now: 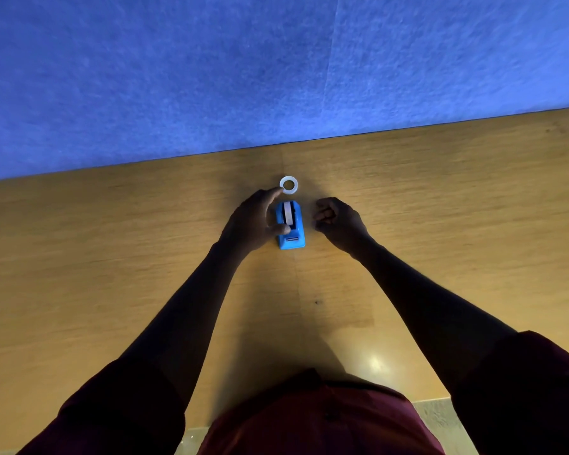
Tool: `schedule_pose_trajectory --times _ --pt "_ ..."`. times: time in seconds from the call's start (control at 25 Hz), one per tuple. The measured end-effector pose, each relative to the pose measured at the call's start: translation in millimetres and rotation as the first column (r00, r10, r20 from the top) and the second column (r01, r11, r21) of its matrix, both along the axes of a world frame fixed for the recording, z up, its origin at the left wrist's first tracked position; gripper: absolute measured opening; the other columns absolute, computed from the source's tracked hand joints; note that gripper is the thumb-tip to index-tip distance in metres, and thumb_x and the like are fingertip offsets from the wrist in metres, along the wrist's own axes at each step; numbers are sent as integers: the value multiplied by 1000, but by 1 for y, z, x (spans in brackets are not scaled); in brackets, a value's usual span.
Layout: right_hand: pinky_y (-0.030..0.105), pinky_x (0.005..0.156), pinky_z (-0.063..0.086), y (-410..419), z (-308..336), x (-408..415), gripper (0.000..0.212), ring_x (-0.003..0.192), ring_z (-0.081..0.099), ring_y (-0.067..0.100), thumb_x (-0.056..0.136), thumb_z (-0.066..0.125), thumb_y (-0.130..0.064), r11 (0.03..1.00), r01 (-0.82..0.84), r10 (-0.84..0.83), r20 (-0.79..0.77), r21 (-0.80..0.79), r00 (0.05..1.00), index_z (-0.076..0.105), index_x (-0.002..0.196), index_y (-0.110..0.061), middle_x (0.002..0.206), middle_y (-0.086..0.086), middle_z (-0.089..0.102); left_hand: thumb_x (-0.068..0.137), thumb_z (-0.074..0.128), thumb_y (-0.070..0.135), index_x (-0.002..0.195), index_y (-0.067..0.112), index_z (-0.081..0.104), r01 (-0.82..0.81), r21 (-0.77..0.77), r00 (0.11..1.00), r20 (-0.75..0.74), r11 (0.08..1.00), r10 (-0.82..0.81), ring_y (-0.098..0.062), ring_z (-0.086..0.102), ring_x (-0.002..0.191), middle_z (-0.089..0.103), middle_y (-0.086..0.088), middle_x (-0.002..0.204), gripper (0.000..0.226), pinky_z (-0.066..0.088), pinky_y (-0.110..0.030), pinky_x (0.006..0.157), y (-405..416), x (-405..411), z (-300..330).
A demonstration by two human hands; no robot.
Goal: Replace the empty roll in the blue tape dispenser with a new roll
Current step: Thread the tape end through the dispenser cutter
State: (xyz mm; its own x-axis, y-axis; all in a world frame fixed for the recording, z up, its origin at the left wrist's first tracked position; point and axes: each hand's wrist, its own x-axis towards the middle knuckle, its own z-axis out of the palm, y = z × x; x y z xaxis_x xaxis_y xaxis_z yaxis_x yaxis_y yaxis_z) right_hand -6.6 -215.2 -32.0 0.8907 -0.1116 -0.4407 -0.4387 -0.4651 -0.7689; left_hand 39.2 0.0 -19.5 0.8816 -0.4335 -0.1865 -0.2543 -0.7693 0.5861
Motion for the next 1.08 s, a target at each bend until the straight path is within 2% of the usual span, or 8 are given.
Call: schedule_pose_trajectory --times 0.08,0.16,0.28,0.36,0.52,0.68,0.88,1.08 --pt "27 86 57 3 7 0 34 100 66 12 88 70 -6 999 -26 29 91 -32 995 62 121 -12 110 -1 68 73 89 37 154 21 35 -16 -29 996 -92 999 13 -16 47 135 47 -1 153 99 45 -32 104 8 -4 -3" --pt "25 84 57 10 14 1 25 99 66 11 90 68 -7 994 -75 87 180 -74 980 65 114 -12 109 -1 70 67 93 37 155 22 30 6 -30 991 -137 1000 -10 -17 40 143 40 -1 158 109 40 -31 108 12 -11 -8" --pt "14 76 51 20 21 5 25 92 65 7 88 71 -10 973 -177 213 275 -149 938 65 112 -10 108 1 70 58 98 35 153 21 34 54 -39 997 -45 998 -56 -21 41 142 41 -5 155 116 41 -39 114 10 -19 -16" --pt "13 75 49 24 25 7 29 90 63 6 86 74 -11 953 -231 283 300 -198 911 65 113 -12 110 3 68 54 98 38 152 17 36 50 -34 999 8 998 -49 -23 42 139 41 -7 152 118 40 -44 115 6 -20 -20" --pt "26 79 57 30 27 10 32 92 64 12 86 75 -15 918 -274 356 292 -286 888 65 116 -15 112 4 65 56 96 44 149 16 37 18 -24 998 59 1000 -16 -27 42 140 40 -8 152 114 36 -47 116 2 -22 -29" --pt "34 77 56 33 29 16 30 89 62 16 85 73 -22 882 -296 402 261 -366 878 65 113 -16 107 3 62 58 91 51 148 21 36 10 -23 997 77 1000 -8 -26 39 141 39 -5 152 109 35 -52 116 1 -23 -33" --pt "30 75 54 36 34 22 22 89 63 15 89 71 -22 850 -321 447 250 -417 859 66 108 -14 108 3 63 61 89 53 151 20 35 1 -5 998 63 1000 0 -30 34 146 38 -7 156 110 31 -56 118 3 -25 -37" --pt "19 69 42 38 37 26 25 84 56 9 86 74 -20 801 -361 509 225 -478 831 66 109 -12 107 3 64 64 89 51 155 18 30 -11 2 999 31 1000 11 -34 23 153 31 -9 162 114 24 -57 122 3 -26 -38"
